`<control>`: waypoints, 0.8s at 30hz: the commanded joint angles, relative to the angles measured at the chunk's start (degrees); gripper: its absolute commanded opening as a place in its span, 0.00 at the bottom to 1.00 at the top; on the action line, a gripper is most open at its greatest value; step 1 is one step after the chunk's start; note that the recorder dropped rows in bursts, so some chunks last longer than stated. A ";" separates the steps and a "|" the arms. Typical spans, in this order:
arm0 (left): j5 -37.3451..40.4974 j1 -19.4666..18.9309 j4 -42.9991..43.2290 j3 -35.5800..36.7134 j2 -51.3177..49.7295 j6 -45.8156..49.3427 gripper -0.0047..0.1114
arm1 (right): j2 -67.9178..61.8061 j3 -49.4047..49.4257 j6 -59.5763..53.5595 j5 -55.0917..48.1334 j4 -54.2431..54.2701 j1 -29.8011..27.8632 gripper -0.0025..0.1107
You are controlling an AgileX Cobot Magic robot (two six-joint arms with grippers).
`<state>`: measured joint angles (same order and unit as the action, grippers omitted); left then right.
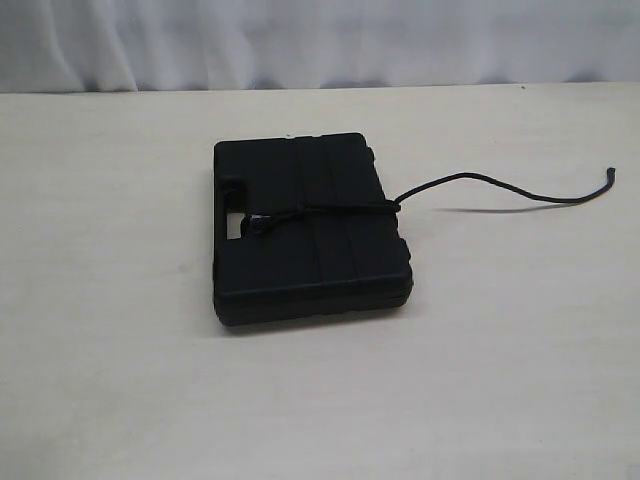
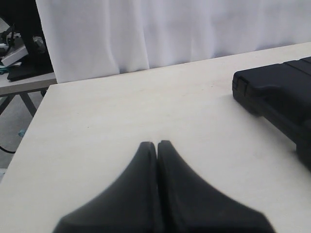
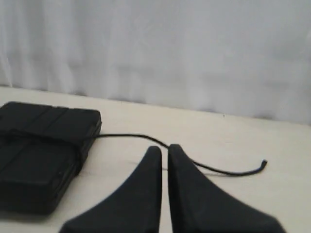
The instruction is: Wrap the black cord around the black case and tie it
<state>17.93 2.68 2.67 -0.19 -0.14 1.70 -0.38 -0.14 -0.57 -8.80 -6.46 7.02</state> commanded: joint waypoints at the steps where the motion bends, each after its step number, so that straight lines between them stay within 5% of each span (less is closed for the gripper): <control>1: -0.28 0.31 -0.23 0.19 0.14 0.04 0.04 | 0.38 0.14 0.16 -8.67 -0.47 -0.27 0.06; 24: -0.28 0.31 -0.23 0.19 0.14 0.04 0.04 | 0.38 0.14 2.87 -9.85 -0.17 -0.27 0.06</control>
<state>17.93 2.68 2.67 -0.19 -0.14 1.70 -0.38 -0.12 1.51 -18.55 -6.55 7.02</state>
